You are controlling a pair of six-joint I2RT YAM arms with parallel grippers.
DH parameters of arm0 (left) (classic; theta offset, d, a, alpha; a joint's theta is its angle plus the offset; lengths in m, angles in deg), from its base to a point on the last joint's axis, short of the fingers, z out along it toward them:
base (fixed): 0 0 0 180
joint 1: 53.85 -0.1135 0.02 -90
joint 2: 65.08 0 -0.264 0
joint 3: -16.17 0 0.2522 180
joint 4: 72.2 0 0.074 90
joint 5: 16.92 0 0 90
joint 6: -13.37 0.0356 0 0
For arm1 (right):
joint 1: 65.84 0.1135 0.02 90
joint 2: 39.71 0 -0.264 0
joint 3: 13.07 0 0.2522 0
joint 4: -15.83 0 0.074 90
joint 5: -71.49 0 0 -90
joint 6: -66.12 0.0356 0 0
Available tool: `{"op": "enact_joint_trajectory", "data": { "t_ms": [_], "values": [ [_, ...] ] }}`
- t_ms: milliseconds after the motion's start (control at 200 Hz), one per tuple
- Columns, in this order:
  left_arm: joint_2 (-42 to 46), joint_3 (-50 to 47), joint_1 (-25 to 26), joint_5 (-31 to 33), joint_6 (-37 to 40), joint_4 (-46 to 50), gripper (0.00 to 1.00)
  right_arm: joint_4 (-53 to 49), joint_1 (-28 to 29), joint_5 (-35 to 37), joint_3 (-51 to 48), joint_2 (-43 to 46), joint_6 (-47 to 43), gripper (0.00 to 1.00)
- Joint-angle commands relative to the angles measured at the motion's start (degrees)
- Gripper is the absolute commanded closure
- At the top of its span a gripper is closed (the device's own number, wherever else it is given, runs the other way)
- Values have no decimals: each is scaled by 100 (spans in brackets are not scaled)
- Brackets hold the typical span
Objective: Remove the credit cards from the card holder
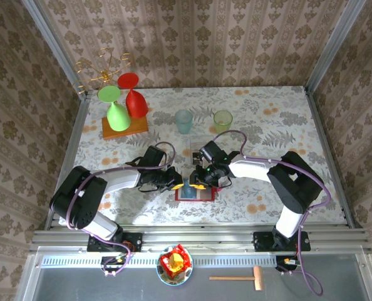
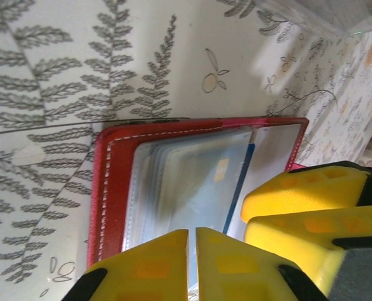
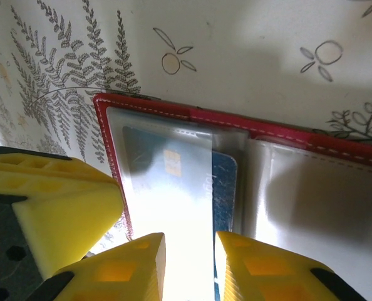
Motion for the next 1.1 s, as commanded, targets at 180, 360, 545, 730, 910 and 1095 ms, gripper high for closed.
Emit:
{"op": "enact_joint_trajectory", "data": {
  "t_ms": [180, 360, 545, 730, 910, 1095],
  "values": [
    [-45, 28, 27, 177, 270, 416, 89, 210, 22, -291, -92, -126, 114, 73],
    [-102, 6, 20, 184, 294, 404, 89, 12, 22, -147, -65, -221, 16, 73],
    [-170, -11, 20, 176, 292, 373, 89, -225, 21, 82, 4, -244, -134, 73],
    [-193, -15, 20, 160, 292, 365, 89, -407, 21, 244, 114, -230, -265, 73],
    [-199, -46, 11, 155, 292, 373, 89, -594, -13, 362, 234, -190, -395, 73],
    [-151, -56, -6, 172, 291, 395, 89, -687, -39, 371, 309, -138, -464, 73]
  ]
}}
